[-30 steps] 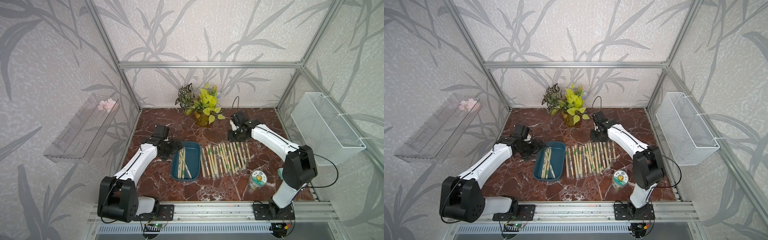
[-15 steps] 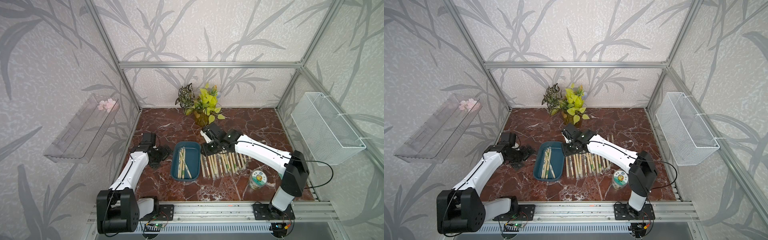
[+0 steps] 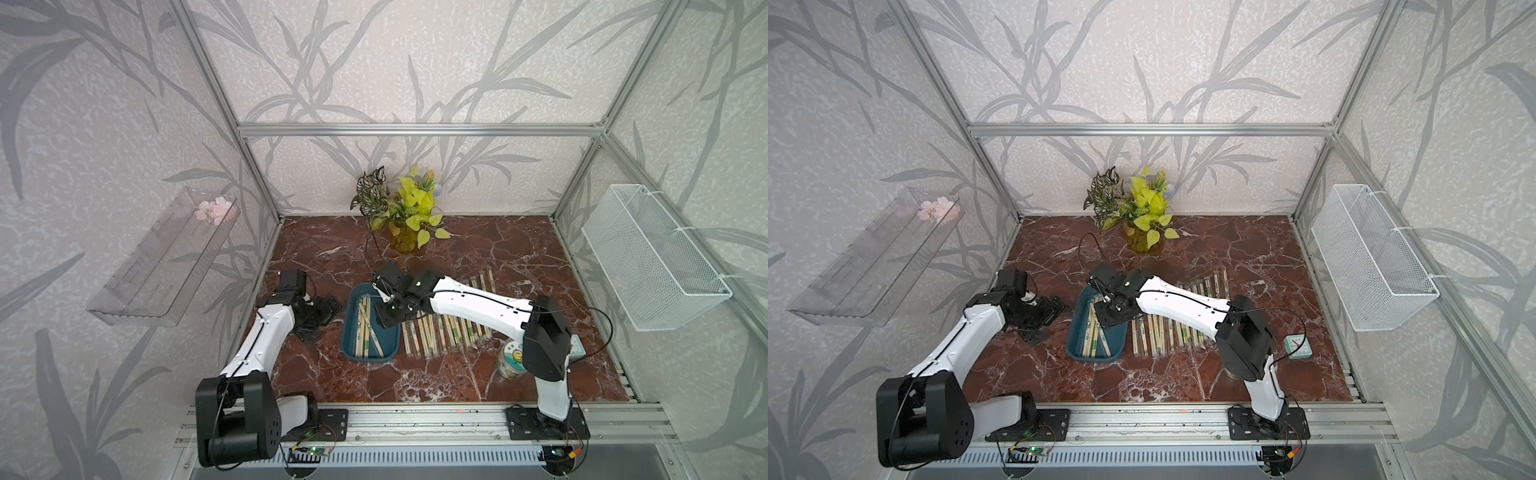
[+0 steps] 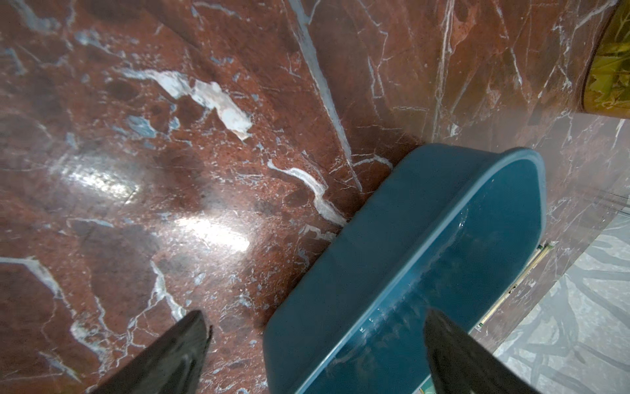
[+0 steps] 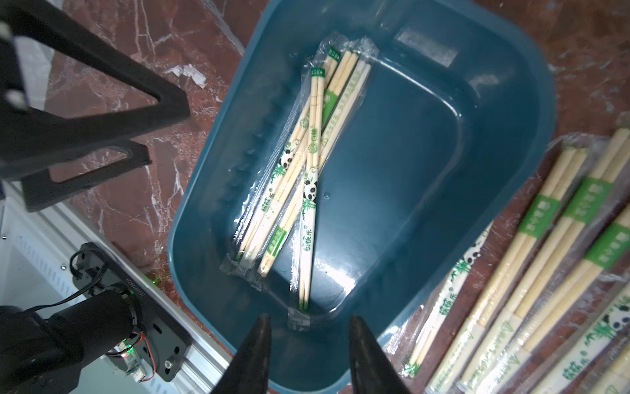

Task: Take the paired disposable chopsticks out of the storage box
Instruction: Pick up the paired disposable chopsticks from the storage box.

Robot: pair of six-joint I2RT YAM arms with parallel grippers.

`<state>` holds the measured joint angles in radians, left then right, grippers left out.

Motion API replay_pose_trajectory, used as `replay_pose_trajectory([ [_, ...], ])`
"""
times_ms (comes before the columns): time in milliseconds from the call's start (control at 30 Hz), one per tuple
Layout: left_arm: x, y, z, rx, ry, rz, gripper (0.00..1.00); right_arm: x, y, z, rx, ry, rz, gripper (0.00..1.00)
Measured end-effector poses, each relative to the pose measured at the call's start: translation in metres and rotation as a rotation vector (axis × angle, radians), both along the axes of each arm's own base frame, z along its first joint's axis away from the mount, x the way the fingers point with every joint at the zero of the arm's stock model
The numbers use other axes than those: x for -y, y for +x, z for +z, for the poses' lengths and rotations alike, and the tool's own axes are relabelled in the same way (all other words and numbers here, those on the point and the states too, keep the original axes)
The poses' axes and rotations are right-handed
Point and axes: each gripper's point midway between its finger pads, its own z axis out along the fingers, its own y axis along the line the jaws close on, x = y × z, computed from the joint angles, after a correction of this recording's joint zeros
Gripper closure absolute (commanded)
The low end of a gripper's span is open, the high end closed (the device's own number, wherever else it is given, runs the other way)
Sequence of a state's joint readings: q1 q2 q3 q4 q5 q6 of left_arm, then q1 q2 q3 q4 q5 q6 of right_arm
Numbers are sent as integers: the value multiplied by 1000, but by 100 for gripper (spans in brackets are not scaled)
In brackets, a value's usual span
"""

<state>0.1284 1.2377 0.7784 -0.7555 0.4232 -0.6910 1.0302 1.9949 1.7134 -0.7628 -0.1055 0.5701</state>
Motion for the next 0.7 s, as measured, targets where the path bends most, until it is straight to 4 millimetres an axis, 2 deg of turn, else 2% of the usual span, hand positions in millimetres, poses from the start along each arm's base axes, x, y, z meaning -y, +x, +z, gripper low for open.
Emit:
replay_pose_trajectory([
  [133,-6,0,-5,-14,-2,22,0,-9,-5,-19,-18,-34,45,59],
  [400,-14,0,-7,-24,-7,54,0,-15,-8,-55,-51,-118,113,59],
  [500,-14,-2,-7,-29,-13,49,0,-12,-10,-62,-64,-146,113,60],
  [700,-12,-2,-6,-22,-29,36,0,-23,-8,-73,-57,-159,118,60],
])
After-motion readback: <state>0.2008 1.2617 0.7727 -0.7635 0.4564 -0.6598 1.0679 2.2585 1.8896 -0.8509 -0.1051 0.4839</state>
